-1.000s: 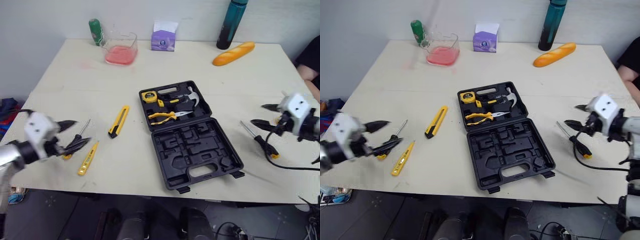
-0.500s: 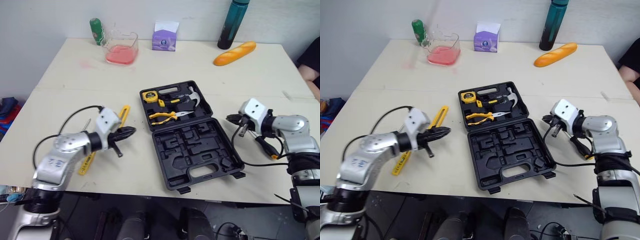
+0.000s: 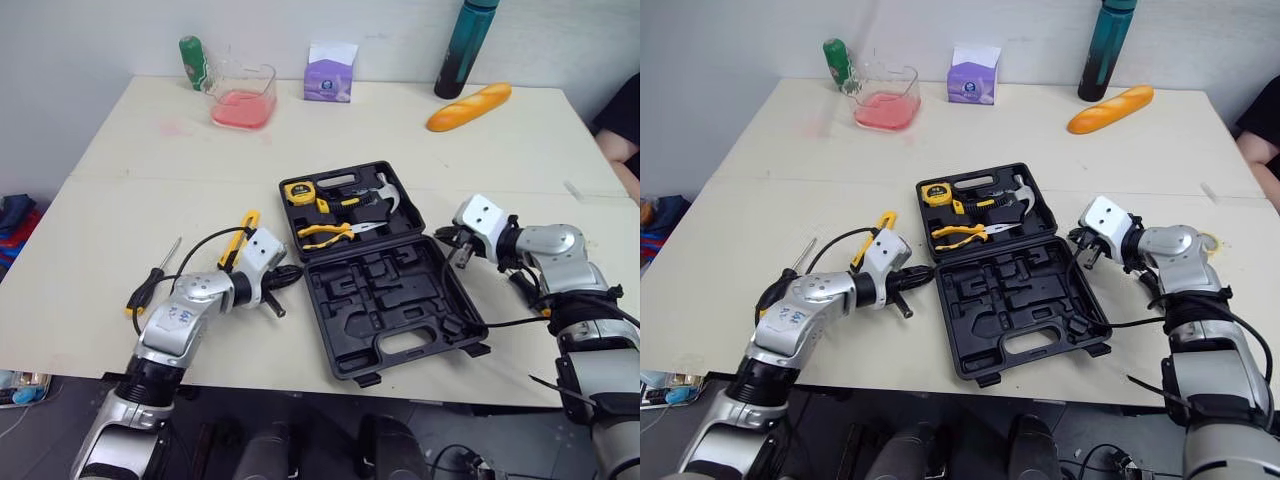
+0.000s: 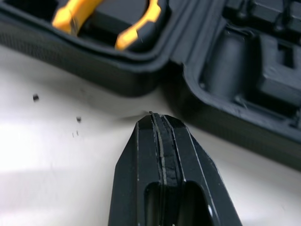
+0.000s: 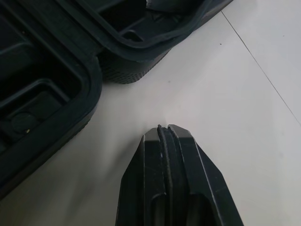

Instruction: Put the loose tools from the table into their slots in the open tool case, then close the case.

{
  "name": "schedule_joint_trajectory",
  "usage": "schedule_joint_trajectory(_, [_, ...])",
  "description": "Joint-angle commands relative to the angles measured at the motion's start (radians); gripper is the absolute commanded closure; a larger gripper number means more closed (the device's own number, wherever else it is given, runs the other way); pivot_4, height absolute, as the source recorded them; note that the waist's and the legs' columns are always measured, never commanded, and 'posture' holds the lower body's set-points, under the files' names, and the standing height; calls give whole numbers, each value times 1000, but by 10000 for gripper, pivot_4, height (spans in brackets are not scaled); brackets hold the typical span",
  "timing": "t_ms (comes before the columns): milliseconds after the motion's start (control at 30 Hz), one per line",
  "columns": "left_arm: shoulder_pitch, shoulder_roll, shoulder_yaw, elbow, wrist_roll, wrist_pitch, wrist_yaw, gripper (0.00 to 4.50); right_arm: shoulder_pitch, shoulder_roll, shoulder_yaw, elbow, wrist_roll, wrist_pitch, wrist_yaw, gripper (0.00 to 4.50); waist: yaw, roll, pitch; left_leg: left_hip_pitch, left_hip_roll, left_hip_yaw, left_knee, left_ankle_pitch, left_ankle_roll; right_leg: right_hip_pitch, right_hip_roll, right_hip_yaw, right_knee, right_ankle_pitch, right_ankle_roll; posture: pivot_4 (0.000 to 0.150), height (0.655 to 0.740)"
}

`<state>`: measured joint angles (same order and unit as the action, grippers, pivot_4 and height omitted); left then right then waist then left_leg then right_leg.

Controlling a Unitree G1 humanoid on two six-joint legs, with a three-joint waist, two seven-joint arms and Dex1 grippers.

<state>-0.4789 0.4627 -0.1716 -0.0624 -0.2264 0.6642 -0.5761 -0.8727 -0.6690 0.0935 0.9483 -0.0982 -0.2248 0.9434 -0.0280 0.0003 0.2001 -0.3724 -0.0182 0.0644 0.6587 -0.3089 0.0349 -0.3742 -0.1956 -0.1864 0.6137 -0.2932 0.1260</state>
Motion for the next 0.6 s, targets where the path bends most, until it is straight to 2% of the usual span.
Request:
schedule_joint_trajectory(33, [-38,-18,-15,14,31,-3,13,44344,-24,8,6,21,-7,-36,3,45000,0,0,0,0,0,0,0,0,0,0,0,0,0,0,0,1500,7400])
schedule_joint_trajectory(467, [-49,-48,-17,33,57,-11,11,44344,14,41,9,-42,27,-44,102,45000,2,0,0,0,0,-1,2,0,0,1,0,0,1,0,0,1500,7400])
schedule_joint_trajectory(600, [-54,-18,-11,-10,34,22,-38,44344,69,22,3,-160,63,28,176,45000,2,0,0,0,0,-1,2,0,0,1,0,0,1,0,0,1500,7400])
